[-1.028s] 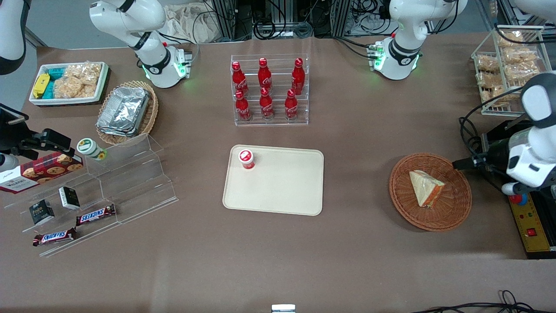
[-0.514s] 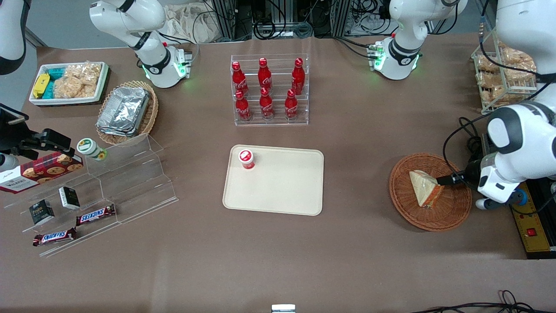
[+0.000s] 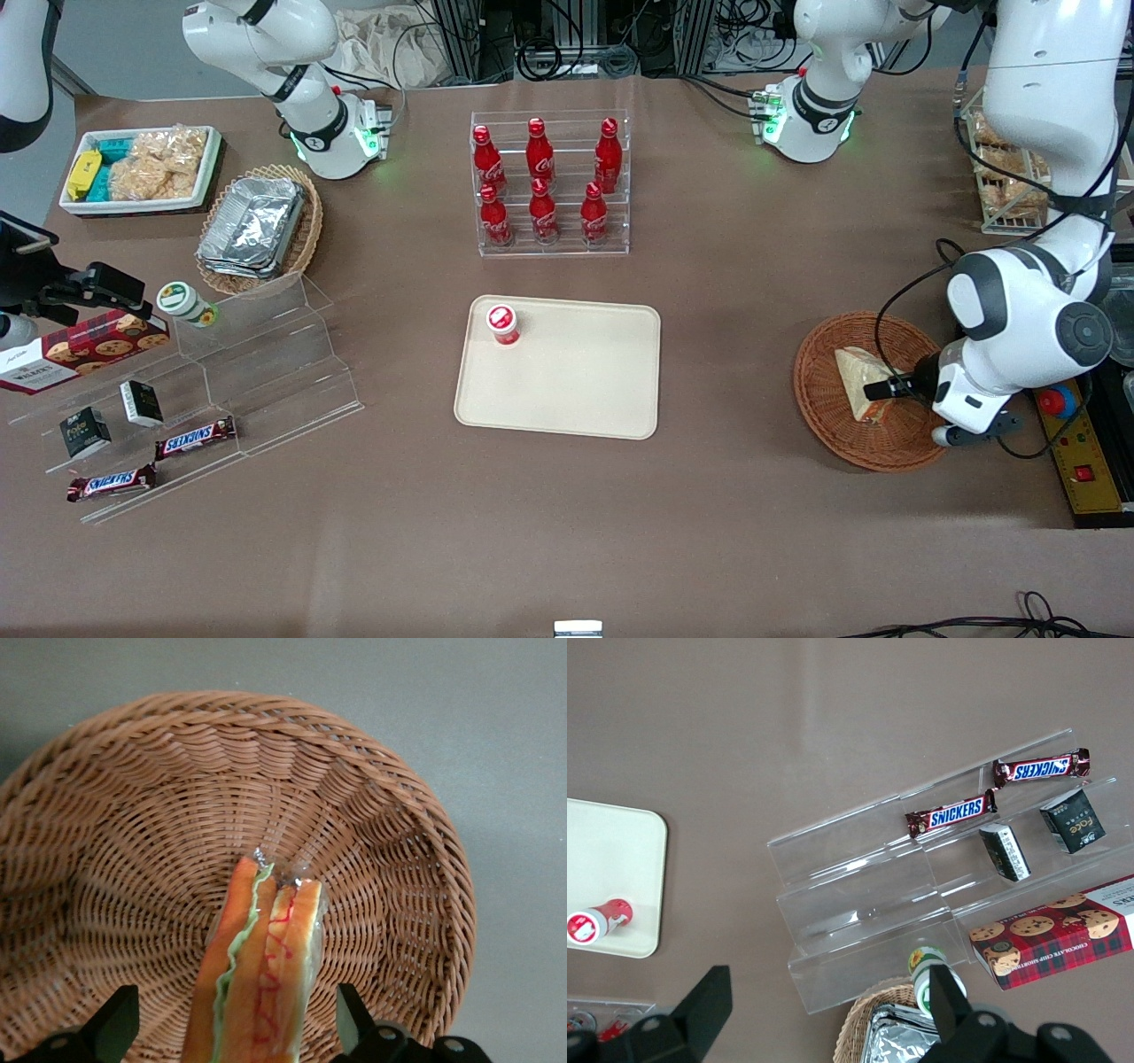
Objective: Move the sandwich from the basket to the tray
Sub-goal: 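Close the left gripper on the sandwich and lift it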
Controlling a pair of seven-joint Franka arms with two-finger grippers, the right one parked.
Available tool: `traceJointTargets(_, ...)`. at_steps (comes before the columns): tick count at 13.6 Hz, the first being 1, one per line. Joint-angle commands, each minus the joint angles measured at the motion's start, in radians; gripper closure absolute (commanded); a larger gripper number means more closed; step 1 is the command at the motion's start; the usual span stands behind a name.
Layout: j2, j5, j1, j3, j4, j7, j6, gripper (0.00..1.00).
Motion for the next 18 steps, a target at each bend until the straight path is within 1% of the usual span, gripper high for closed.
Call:
traceJointTargets(1, 0.004, -0.017, -0.008, 0.0, -0.005, 0.012, 0.016, 0.25)
traceJointTargets(3, -0.001, -0.009, -0.008, 0.0, -0.005, 0.015, 0.009, 0.55)
traceJointTargets(4, -0.002, 0.004, -0.011, 0.0, -0.013, 0.017, 0.006, 0.66)
traceJointTargets(5, -0.005, 0.009, -0.02, 0.0, -0.02, 0.017, 0.004, 0.75)
traceJointTargets(7, -0.033, 0.046, -0.029, 0.0, -0.011, 0.005, -0.02, 0.88)
traceJointTargets(9, -0.095, 0.083, -0.029, 0.0, 0.025, 0.003, -0.13, 0.99)
traceJointTargets(11, -0.145, 0.124, -0.031, -0.009, 0.123, -0.001, -0.307, 1.0)
traceJointTargets(12, -0.16, 0.153, -0.031, -0.029, 0.186, -0.021, -0.394, 1.0)
traceJointTargets(15, -0.166, 0.286, -0.029, -0.133, 0.398, -0.121, -0.675, 1.0)
traceJointTargets(16, -0.169, 0.31, -0.029, -0.171, 0.455, -0.141, -0.747, 1.0)
traceJointTargets(18, -0.201, 0.331, -0.029, -0.237, 0.527, -0.168, -0.887, 1.0)
